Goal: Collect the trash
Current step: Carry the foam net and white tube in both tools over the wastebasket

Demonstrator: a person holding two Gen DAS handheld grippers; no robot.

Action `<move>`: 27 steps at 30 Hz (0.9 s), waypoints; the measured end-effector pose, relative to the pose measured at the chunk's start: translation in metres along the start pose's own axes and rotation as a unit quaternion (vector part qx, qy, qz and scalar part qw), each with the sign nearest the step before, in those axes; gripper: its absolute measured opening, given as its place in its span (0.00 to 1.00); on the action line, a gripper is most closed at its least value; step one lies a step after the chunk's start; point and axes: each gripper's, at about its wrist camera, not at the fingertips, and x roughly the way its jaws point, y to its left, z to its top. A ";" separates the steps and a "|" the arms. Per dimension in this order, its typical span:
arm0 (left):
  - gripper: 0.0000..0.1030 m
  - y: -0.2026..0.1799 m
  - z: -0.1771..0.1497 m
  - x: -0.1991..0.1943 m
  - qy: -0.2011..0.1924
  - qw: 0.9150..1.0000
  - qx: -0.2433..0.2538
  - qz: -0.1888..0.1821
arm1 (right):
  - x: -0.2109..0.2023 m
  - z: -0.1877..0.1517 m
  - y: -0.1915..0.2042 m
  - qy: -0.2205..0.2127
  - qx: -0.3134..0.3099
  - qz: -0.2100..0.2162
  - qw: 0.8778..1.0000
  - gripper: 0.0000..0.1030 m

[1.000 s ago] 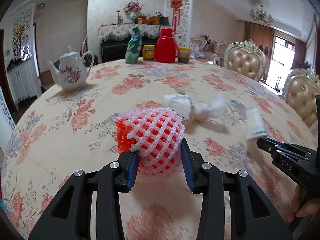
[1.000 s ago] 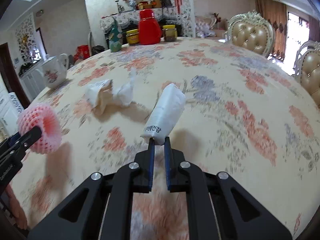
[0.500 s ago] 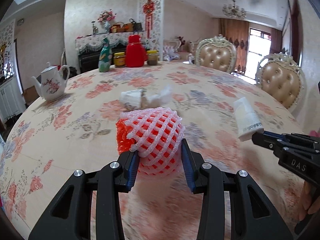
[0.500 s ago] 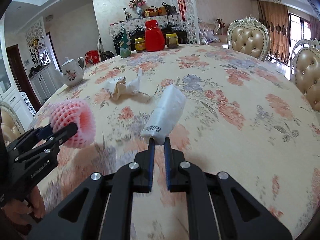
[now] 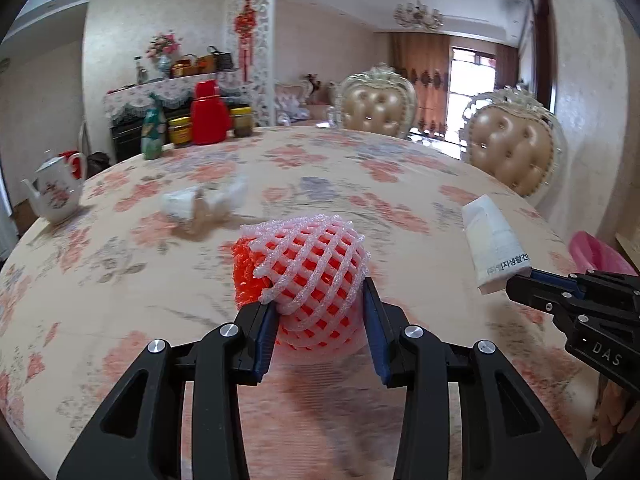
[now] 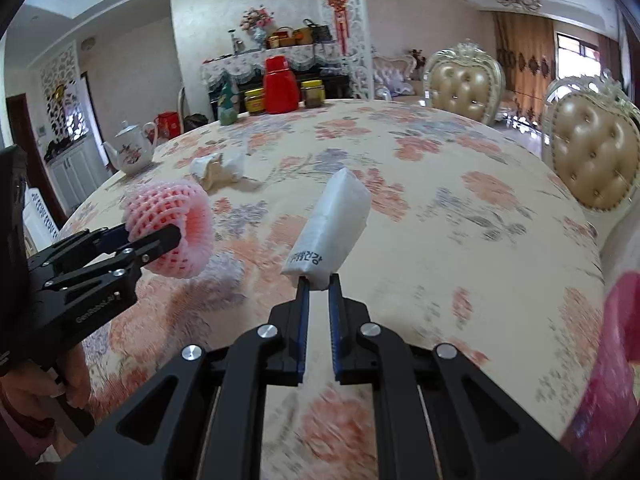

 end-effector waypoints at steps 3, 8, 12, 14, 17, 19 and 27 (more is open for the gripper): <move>0.37 -0.022 0.001 0.004 0.000 1.000 0.016 -0.018 | -0.012 -0.007 -0.015 -0.007 0.008 -0.015 1.000 0.09; 0.37 -0.063 0.006 0.009 -0.004 0.997 0.046 -0.057 | -0.032 -0.019 -0.043 -0.019 0.029 -0.046 0.998 0.09; 0.37 -0.096 0.013 0.013 -0.004 0.993 0.066 -0.094 | -0.046 -0.029 -0.074 -0.024 0.058 -0.066 0.996 0.09; 0.37 -0.112 0.016 0.016 -0.004 0.991 0.078 -0.110 | -0.053 -0.033 -0.088 -0.027 0.072 -0.079 0.994 0.09; 0.37 -0.144 0.021 0.022 -0.005 0.985 0.096 -0.142 | -0.066 -0.041 -0.114 -0.032 0.092 -0.102 0.990 0.09; 0.37 -0.163 0.024 0.026 -0.005 0.981 0.106 -0.161 | -0.075 -0.044 -0.131 -0.036 0.104 -0.120 0.987 0.09; 0.37 -0.254 0.039 0.042 -0.004 0.956 0.157 -0.247 | -0.125 -0.071 -0.219 -0.050 0.171 -0.208 0.962 0.09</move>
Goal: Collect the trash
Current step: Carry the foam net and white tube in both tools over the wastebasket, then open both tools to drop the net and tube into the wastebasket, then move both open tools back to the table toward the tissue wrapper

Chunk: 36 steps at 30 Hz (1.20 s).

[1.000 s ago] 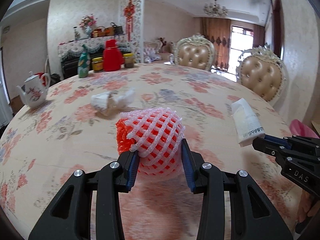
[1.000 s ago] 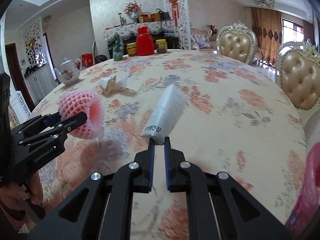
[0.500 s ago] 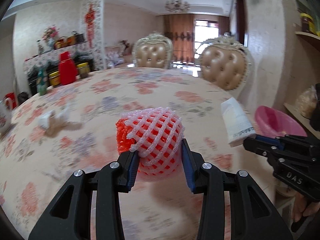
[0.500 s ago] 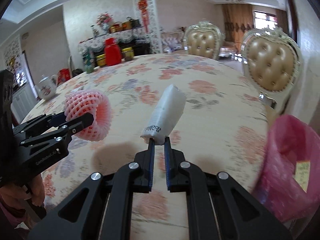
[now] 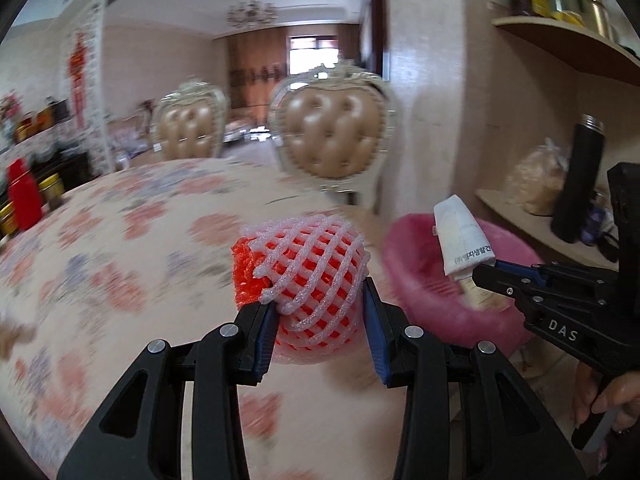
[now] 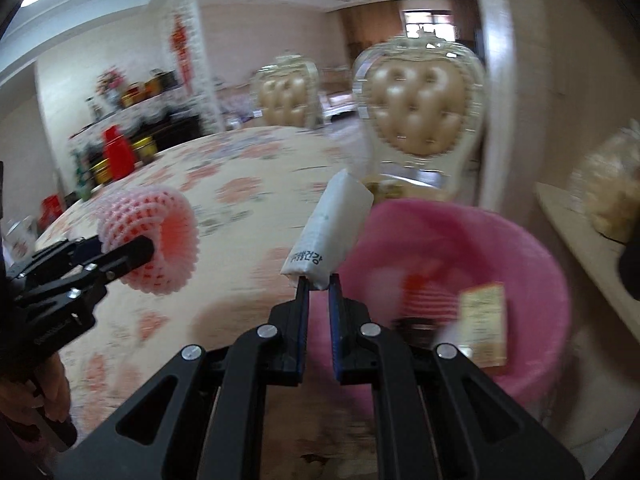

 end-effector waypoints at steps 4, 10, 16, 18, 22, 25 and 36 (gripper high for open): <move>0.37 -0.030 0.018 0.030 0.002 0.999 0.015 -0.047 | 0.004 0.000 -0.041 0.008 0.024 -0.034 0.999 0.10; 0.37 -0.068 0.040 0.076 0.014 0.995 0.030 -0.090 | 0.011 -0.002 -0.085 0.015 0.048 -0.053 0.997 0.10; 0.46 -0.095 0.042 0.107 0.032 0.992 0.039 -0.119 | 0.016 -0.008 -0.109 0.019 0.055 -0.045 0.997 0.35; 0.52 -0.098 0.039 0.116 0.041 0.991 0.037 -0.120 | 0.013 -0.012 -0.117 0.019 0.060 -0.049 0.997 0.47; 0.67 -0.096 0.033 0.119 0.048 0.992 0.030 -0.117 | 0.004 -0.014 -0.126 0.011 0.071 -0.054 0.996 0.47; 0.78 -0.083 0.031 0.109 0.030 0.994 0.013 -0.102 | -0.005 -0.014 -0.128 0.002 0.074 -0.056 0.996 0.47; 0.90 0.007 0.017 0.035 -0.006 0.999 -0.033 -0.005 | -0.022 -0.008 -0.068 -0.012 0.042 -0.027 0.999 0.48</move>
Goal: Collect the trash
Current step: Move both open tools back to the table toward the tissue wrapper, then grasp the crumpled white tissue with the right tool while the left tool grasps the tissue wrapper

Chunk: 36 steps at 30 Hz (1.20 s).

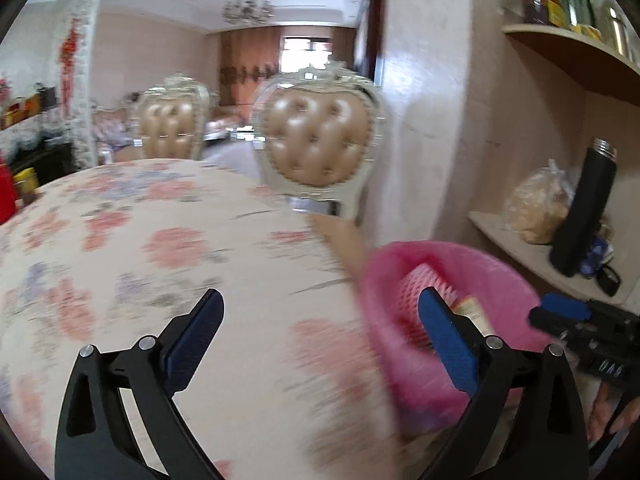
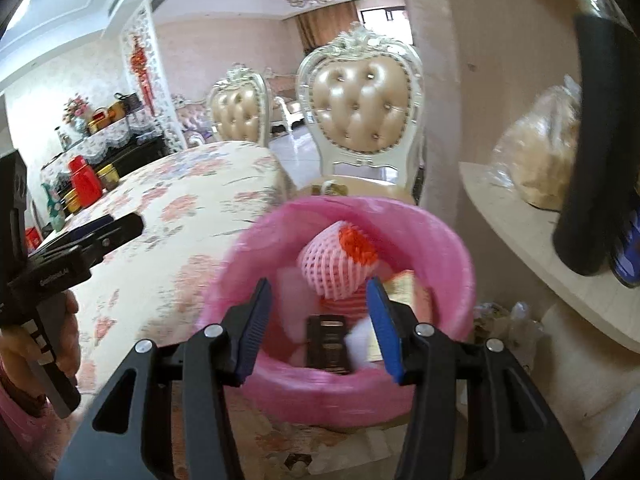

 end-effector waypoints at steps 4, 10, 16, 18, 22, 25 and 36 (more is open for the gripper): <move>0.90 0.054 -0.018 -0.037 0.001 0.998 -0.020 0.053 | 0.003 0.000 0.042 0.006 -0.017 0.031 0.999 0.49; 0.90 0.140 -0.048 -0.089 0.007 0.989 -0.058 0.138 | 0.017 0.002 0.129 0.015 -0.059 0.091 0.994 0.56; 0.90 0.238 -0.073 -0.138 0.017 0.965 -0.128 0.229 | 0.041 0.003 0.229 0.035 -0.113 0.159 0.980 0.58; 0.90 0.262 -0.078 -0.152 0.019 0.956 -0.138 0.258 | 0.054 0.002 0.271 0.050 -0.129 0.188 0.972 0.59; 0.90 0.327 -0.087 -0.174 0.025 0.929 -0.162 0.331 | 0.078 -0.002 0.340 0.071 -0.154 0.224 0.960 0.59; 0.90 0.363 -0.094 -0.190 0.016 0.908 -0.177 0.378 | 0.102 -0.005 0.392 0.088 -0.172 0.247 0.950 0.59; 0.90 0.408 -0.113 -0.229 -0.015 0.874 -0.246 0.418 | 0.175 -0.010 0.535 0.135 -0.228 0.264 0.927 0.59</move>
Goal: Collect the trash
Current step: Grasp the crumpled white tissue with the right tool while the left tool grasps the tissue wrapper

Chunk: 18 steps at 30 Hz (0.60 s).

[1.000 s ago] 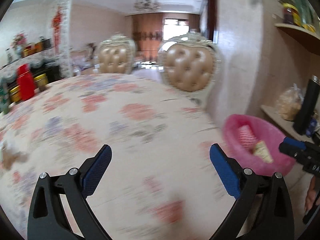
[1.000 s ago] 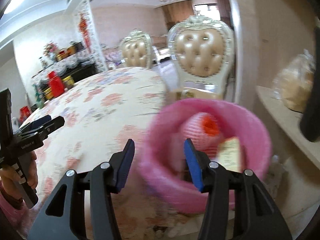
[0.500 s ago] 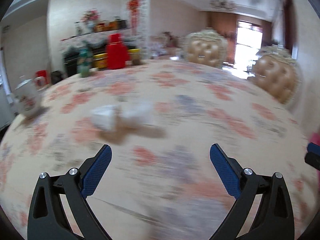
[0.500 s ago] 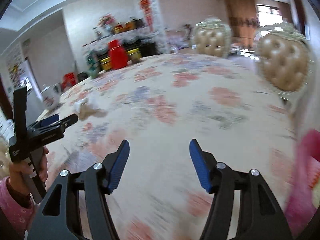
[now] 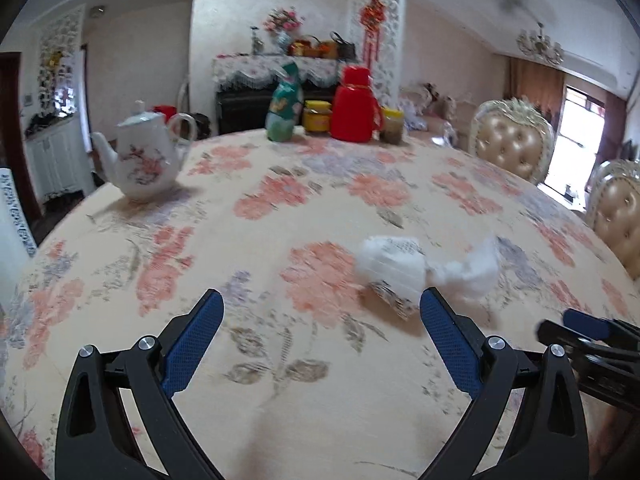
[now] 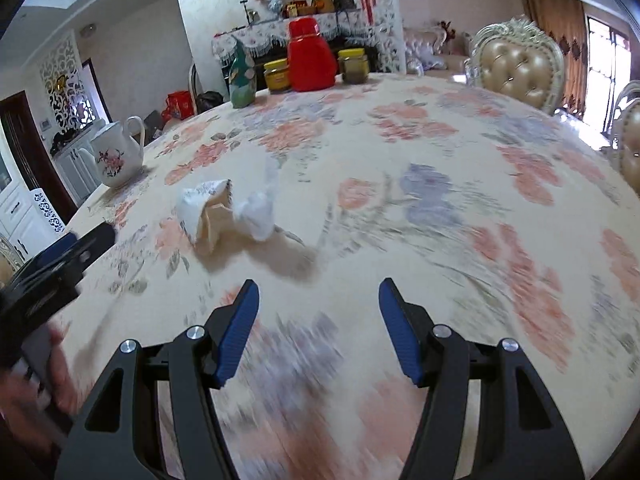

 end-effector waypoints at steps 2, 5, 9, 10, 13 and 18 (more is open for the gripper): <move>0.90 0.003 0.000 0.000 -0.004 1.000 -0.008 0.018 | 0.020 0.010 0.012 0.013 -0.009 0.001 1.000 0.61; 0.90 0.009 0.000 0.005 0.003 0.999 -0.025 0.022 | 0.042 0.019 0.026 0.028 -0.022 0.004 0.999 0.62; 0.90 0.015 0.002 0.004 0.003 0.999 -0.037 0.023 | 0.073 0.031 0.044 0.052 -0.047 0.007 0.998 0.67; 0.90 0.016 0.002 0.003 0.002 0.999 -0.040 0.027 | 0.080 0.034 0.047 0.059 -0.052 0.009 0.997 0.67; 0.90 0.019 0.003 0.004 0.001 0.998 -0.049 0.033 | 0.096 0.041 0.054 0.066 -0.061 0.005 0.996 0.67; 0.90 0.023 0.002 0.007 0.011 0.998 -0.059 0.036 | 0.116 0.058 0.058 0.067 -0.054 0.015 0.996 0.65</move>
